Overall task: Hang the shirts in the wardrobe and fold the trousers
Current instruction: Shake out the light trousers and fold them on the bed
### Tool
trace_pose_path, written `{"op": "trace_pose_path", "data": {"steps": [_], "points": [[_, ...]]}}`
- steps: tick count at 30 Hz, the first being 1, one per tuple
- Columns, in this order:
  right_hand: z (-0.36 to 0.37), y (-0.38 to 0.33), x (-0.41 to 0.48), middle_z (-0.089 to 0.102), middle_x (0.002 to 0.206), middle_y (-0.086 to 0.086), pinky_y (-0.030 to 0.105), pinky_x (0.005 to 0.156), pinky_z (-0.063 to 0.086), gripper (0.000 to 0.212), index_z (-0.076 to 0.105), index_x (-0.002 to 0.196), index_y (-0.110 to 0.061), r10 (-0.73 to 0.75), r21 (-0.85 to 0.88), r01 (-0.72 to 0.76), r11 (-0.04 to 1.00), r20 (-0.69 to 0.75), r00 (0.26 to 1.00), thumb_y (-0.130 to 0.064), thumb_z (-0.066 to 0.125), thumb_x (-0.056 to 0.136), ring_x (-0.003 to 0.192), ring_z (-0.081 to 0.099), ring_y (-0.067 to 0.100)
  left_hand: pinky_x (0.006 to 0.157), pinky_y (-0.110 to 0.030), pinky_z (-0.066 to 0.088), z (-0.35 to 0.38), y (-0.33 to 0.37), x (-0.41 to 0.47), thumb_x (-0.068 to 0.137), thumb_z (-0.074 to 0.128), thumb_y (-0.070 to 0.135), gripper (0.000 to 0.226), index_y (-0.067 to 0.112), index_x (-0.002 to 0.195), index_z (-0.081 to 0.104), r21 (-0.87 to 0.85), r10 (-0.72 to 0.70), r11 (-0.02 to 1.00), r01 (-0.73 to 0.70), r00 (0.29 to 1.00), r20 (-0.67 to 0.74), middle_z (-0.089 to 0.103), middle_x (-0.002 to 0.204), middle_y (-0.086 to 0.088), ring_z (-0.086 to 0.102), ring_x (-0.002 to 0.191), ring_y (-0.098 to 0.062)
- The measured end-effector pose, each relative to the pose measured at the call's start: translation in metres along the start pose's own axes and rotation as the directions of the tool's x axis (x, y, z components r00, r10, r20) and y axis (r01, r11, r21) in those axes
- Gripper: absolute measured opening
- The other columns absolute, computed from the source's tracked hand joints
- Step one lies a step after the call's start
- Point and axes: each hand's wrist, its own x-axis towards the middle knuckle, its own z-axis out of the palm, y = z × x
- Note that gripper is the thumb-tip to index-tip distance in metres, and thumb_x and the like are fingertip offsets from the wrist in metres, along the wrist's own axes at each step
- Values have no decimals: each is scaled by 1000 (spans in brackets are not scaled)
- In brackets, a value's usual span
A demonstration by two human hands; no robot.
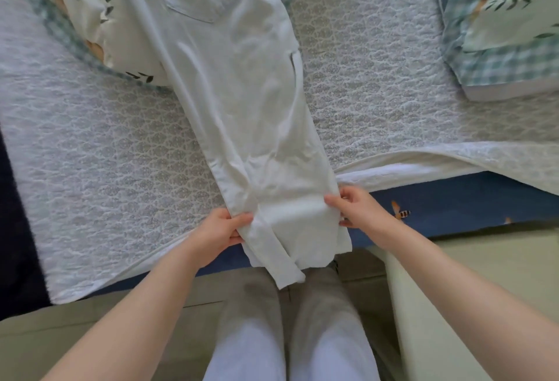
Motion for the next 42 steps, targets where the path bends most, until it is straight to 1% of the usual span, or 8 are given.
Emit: {"op": "trace_pose_path", "data": {"steps": [5,12,20,26,30,33,38,42], "points": [[-26,7,3,68,101,10,32,76,60,24,51,110,-8,14,-15,-15,1000,-28,999,-19,64,93,90,68,17,79,-34,61,16,-15,-2,92,67,12,19,5,109,70,-35,59,997,-71,960,-274,76,102,-7,73,94,-24],[-28,29,21,64,104,-3,35,82,53,31,62,106,-16,20,-400,-17,917,4,1000,-41,67,88,97,60,15,87,-42,53,42,-30,-3,86,73,26,11,17,88,67,146,167,985,-92,716,-678,70,96,-1,65,94,-22],[-10,50,6,63,118,-4,34,94,50,45,54,123,-19,64,-416,9,909,161,985,-38,70,86,108,60,17,91,-40,50,59,-55,-13,75,84,38,71,18,122,35,136,77,991,-5,842,-534,53,115,4,56,103,-18],[-2,38,-25,64,120,-4,26,88,52,30,53,123,-24,23,-226,32,974,235,972,-42,40,102,107,62,12,75,-26,51,62,-53,-29,85,68,15,10,15,96,70,155,64,988,-9,933,-355,71,98,1,66,92,-15],[0,16,-44,67,117,-4,35,94,50,29,57,118,-26,40,-64,-28,998,206,978,-45,41,101,106,64,15,82,-38,51,56,-45,-39,62,53,8,32,-3,90,63,-90,-28,996,-1,947,-320,68,96,-15,64,92,-34],[-3,3,-52,74,106,-1,35,86,54,32,63,112,-23,108,49,-121,991,220,970,-47,47,98,97,70,19,73,-35,51,56,-41,-45,83,40,-5,23,1,96,59,-267,-29,962,-48,960,-278,65,88,-11,64,84,-28],[-11,-6,-57,74,107,4,33,73,57,40,61,122,-18,215,85,-253,964,315,924,-42,62,91,95,72,23,90,-50,56,43,-38,-50,98,48,30,38,42,133,39,-112,53,991,-69,989,-138,64,122,11,66,109,-20],[-12,-3,-55,74,106,5,34,75,55,42,61,123,-16,272,100,-320,942,330,904,-39,66,89,94,72,23,94,-49,54,41,-44,-48,97,45,54,42,27,129,54,-113,-153,982,154,988,18,73,114,2,69,106,-21]]}}
